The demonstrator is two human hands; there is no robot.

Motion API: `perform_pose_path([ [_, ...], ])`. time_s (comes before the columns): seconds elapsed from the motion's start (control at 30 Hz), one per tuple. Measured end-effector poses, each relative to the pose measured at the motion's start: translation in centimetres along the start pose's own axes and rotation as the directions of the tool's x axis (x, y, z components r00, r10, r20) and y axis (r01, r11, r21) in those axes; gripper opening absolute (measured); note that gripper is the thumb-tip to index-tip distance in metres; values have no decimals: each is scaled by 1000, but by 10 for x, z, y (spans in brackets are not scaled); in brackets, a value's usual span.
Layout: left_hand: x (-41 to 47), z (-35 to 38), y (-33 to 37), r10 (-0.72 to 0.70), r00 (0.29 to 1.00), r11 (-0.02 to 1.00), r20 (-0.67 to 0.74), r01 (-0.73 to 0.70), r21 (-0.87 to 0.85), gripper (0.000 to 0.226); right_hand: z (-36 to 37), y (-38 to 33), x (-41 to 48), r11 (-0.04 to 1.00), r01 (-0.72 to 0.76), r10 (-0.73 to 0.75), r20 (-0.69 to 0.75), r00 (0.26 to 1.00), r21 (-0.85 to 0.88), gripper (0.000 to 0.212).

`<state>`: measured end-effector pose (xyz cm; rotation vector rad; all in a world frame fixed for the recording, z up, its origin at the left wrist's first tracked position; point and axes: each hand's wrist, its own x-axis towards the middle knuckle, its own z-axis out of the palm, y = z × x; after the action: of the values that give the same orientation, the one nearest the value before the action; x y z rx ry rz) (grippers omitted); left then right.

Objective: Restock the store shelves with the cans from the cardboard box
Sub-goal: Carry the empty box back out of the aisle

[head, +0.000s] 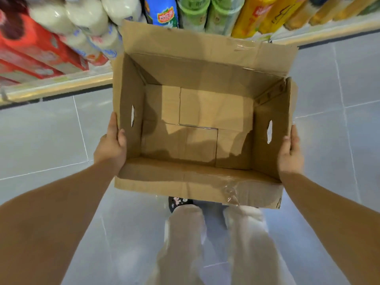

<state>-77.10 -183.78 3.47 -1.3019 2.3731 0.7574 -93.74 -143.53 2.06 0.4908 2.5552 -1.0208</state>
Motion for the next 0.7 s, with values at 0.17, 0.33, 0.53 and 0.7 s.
perform_pose_path([
  [0.17, -46, -62, 58, 83, 995, 997, 61, -83, -4, 54, -91, -10, -64, 975, -130, 144, -68, 987, 179, 48],
  [0.33, -117, -105, 117, 230, 967, 967, 104, -239, 83, 57, -198, 2, -140, 957, -251, 281, -236, 930, 149, 55],
  [0.53, -218, -134, 174, 384, 907, 915, 175, -399, 55, 75, -329, 30, -268, 914, -387, 403, -393, 826, 123, 56],
  [0.7, -286, -159, 226, 550, 780, 803, 300, -592, 66, 87, -393, 61, -374, 842, -479, 537, -472, 699, 249, 63],
])
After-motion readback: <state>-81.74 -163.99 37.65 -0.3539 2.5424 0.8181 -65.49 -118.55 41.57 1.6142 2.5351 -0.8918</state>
